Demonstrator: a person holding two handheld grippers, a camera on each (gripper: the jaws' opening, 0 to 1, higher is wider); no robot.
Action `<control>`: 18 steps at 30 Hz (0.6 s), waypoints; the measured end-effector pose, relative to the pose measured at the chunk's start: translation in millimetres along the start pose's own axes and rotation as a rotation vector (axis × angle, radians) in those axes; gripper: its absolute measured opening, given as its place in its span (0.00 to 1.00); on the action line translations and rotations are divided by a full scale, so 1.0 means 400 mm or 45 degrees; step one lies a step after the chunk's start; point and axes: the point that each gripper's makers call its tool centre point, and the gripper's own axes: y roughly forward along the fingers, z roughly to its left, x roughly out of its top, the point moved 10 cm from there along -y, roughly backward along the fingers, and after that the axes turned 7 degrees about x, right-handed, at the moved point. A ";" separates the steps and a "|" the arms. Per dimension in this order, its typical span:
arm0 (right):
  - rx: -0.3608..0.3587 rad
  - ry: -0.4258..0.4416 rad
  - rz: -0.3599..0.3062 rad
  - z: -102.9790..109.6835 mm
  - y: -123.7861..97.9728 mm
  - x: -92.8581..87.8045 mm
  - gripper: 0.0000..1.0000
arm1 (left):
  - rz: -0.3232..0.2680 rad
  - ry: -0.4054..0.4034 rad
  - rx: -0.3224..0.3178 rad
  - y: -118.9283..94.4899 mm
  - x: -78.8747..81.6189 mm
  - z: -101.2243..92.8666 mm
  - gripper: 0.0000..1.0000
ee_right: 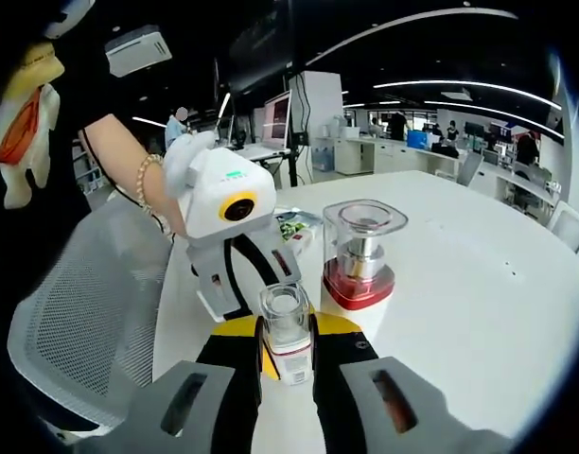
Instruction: Arrange the skincare products in the storage area until every visible bottle or jar stands upright without overlapping.
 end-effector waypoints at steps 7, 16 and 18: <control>-0.007 -0.001 0.001 -0.001 0.000 0.001 0.19 | -0.001 -0.004 0.011 -0.006 -0.001 0.004 0.24; -0.003 -0.003 0.003 0.002 0.003 0.005 0.19 | 0.008 -0.004 0.017 -0.022 -0.007 0.001 0.24; -0.001 -0.003 0.005 0.001 0.002 0.004 0.19 | 0.013 -0.005 0.024 -0.023 -0.009 0.002 0.23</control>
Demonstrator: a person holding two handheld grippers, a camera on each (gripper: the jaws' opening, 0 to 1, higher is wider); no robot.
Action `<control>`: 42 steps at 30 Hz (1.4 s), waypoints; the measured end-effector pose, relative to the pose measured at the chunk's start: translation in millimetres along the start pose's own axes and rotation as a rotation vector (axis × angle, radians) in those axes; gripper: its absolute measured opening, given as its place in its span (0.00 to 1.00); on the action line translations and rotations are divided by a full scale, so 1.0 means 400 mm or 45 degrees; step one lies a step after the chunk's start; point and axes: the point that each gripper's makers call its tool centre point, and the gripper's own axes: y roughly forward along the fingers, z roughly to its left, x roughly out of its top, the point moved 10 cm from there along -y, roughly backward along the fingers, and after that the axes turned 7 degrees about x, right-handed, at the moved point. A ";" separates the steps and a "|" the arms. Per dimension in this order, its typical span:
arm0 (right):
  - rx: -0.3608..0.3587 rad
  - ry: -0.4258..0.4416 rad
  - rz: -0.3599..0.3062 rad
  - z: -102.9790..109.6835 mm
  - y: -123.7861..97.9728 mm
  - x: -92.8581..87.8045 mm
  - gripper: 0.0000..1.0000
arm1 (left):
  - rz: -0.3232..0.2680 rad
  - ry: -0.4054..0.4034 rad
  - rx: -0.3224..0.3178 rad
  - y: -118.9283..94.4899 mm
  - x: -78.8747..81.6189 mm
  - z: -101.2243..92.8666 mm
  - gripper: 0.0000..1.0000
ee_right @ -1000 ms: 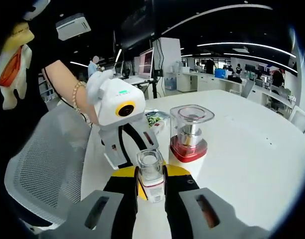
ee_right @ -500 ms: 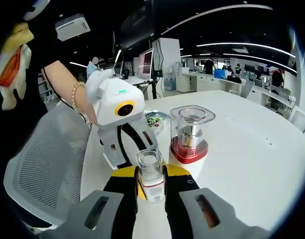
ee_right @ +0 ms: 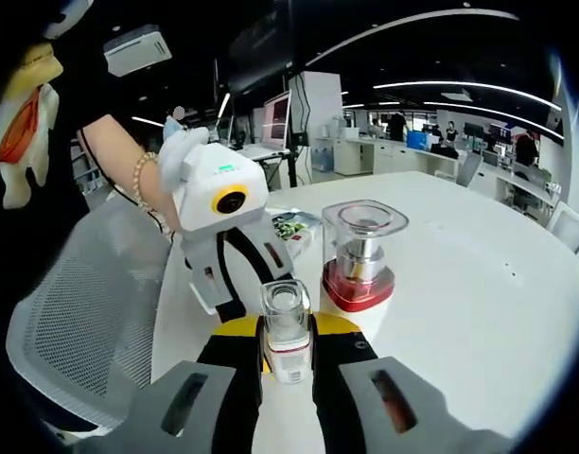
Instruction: Arrange the skincare products in the storage area until every visible bottle or jar stands upright without overlapping.
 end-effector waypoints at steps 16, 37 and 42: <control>0.014 -0.009 0.026 -0.002 -0.004 -0.003 0.21 | -0.004 -0.045 0.067 -0.002 0.003 -0.023 0.21; -0.043 0.055 0.000 0.028 -0.033 -0.017 0.28 | 0.010 -0.055 0.083 -0.033 -0.001 -0.004 0.31; -0.084 0.086 -0.028 0.045 -0.047 -0.017 0.36 | 0.011 -0.078 0.097 -0.058 -0.002 -0.004 0.36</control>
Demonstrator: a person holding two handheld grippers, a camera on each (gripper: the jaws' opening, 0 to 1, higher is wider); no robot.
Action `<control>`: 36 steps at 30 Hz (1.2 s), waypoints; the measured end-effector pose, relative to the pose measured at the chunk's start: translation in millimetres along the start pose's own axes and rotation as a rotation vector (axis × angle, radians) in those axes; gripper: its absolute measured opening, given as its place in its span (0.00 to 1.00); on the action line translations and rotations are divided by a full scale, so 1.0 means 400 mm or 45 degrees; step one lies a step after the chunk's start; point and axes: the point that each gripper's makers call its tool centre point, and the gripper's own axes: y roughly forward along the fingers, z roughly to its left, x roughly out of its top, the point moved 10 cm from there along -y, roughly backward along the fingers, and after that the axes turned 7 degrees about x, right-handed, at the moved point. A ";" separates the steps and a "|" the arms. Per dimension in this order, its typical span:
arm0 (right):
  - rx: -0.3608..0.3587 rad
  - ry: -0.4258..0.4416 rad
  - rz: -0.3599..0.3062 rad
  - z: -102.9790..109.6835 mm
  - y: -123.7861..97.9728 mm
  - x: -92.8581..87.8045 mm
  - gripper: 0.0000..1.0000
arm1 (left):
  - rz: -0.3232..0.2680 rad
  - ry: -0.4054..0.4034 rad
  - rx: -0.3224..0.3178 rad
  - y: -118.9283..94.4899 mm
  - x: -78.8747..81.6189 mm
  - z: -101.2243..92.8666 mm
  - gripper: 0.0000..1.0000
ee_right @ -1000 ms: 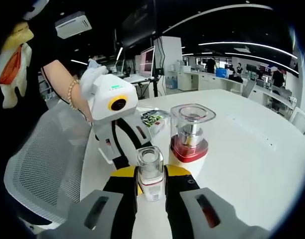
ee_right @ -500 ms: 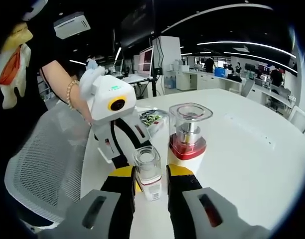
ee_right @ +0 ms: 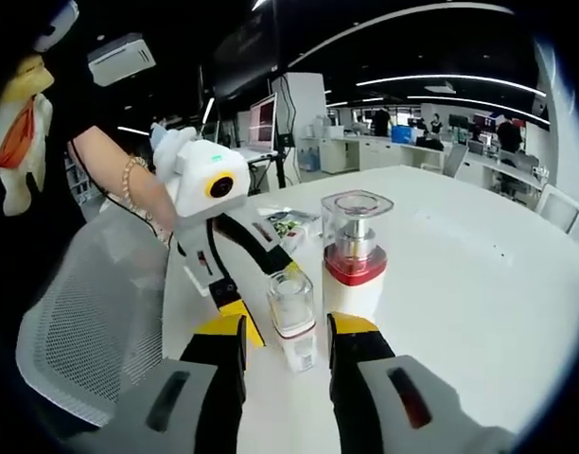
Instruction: Arrange the skincare products in the storage area until every visible bottle or jar stands upright without overlapping.
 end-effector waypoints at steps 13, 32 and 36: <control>-0.103 0.066 -0.044 0.058 -0.032 -0.004 0.50 | 0.044 -0.174 0.080 -0.075 -0.027 0.012 0.52; -0.200 0.127 -0.107 0.129 -0.046 -0.001 0.74 | 0.041 -0.357 0.252 -0.253 -0.086 0.014 0.68; -0.193 0.156 -0.120 0.139 -0.050 -0.003 0.77 | 0.069 -0.387 0.262 -0.287 -0.108 0.011 0.72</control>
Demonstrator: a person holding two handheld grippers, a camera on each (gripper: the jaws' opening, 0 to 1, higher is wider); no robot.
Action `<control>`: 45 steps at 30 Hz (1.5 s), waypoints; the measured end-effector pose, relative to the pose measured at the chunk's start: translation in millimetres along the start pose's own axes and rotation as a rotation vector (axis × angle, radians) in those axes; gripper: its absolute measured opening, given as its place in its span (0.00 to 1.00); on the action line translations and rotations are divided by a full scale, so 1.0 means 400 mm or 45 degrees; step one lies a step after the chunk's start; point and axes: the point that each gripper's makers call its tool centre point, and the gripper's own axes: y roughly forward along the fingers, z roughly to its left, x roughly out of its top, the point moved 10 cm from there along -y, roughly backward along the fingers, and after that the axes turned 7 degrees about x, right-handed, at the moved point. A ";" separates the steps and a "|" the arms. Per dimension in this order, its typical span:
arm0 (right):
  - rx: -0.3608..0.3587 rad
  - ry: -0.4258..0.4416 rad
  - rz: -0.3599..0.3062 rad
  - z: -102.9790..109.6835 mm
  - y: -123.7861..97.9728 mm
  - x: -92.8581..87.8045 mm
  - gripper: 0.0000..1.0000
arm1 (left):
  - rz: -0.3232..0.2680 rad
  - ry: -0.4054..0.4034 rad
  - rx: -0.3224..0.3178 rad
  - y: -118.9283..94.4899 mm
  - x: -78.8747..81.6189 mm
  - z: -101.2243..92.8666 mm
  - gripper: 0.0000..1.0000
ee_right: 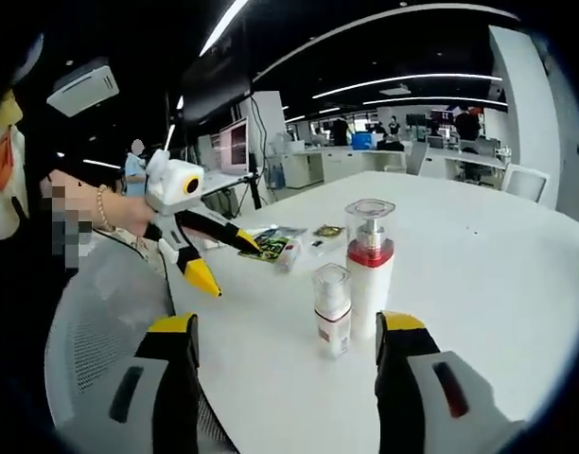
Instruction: Arrange the skincare products in the storage area until every visible bottle or jar stands upright without overlapping.
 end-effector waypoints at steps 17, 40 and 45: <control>-0.106 0.092 -0.034 0.058 -0.003 0.043 0.93 | 0.002 -0.199 -0.009 -0.136 -0.038 0.087 0.85; -0.252 0.194 -0.080 0.158 0.023 0.060 0.99 | -0.133 -0.439 0.183 -0.372 -0.153 0.235 0.99; -0.240 0.199 -0.068 0.152 0.026 0.058 0.99 | -0.129 -0.473 0.229 -0.381 -0.161 0.245 0.99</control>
